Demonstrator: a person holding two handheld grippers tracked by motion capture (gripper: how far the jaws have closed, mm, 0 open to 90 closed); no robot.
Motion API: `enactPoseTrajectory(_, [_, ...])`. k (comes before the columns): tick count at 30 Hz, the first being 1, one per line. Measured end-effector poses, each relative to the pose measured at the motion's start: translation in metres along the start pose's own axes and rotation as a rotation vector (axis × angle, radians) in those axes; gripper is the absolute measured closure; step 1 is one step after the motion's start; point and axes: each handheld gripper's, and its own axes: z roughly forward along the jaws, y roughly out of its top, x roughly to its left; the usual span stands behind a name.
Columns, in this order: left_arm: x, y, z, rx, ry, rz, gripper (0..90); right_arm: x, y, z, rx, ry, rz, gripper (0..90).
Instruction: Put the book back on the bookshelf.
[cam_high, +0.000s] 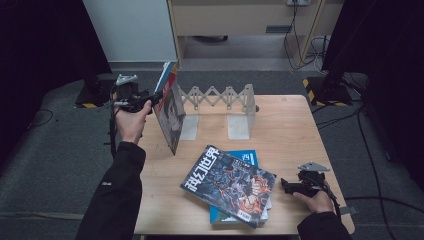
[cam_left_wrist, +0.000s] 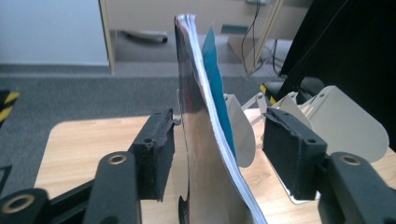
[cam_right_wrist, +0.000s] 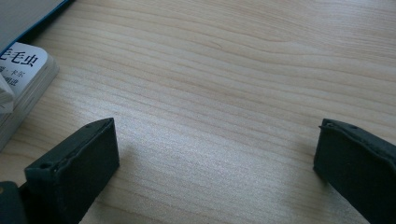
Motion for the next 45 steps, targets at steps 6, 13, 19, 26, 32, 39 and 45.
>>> enactPoseTrajectory(6, [0.001,-0.007,-0.015,-0.070,-0.048,-0.010,39.3,0.000,0.000,0.000,0.000,0.000,0.000,0.3])
enactPoseTrajectory(13, [0.001,-0.018,-0.037,-0.118,-0.083,0.005,35.1,0.000,0.000,0.000,-0.001,-0.001,0.001,0.4])
enactPoseTrajectory(19, [0.001,-0.035,-0.058,-0.159,-0.127,-0.001,34.7,0.000,0.000,0.000,0.000,0.001,0.001,0.5])
enactPoseTrajectory(26, [0.004,-0.066,-0.073,-0.137,-0.147,0.002,33.8,0.000,0.000,0.000,-0.001,0.001,0.005,0.4])
enactPoseTrajectory(32, [0.005,-0.090,-0.075,-0.091,-0.159,0.006,33.1,0.000,0.000,0.000,-0.007,0.003,0.004,2.4])
enactPoseTrajectory(39, [0.001,-0.130,-0.066,-0.023,-0.195,-0.001,31.3,-0.001,0.003,-0.005,-0.002,0.002,0.031,14.6])
enactPoseTrajectory(45, [0.000,-0.154,-0.053,0.038,-0.219,-0.034,31.2,0.001,0.009,-0.014,-0.047,-0.012,0.054,18.2])
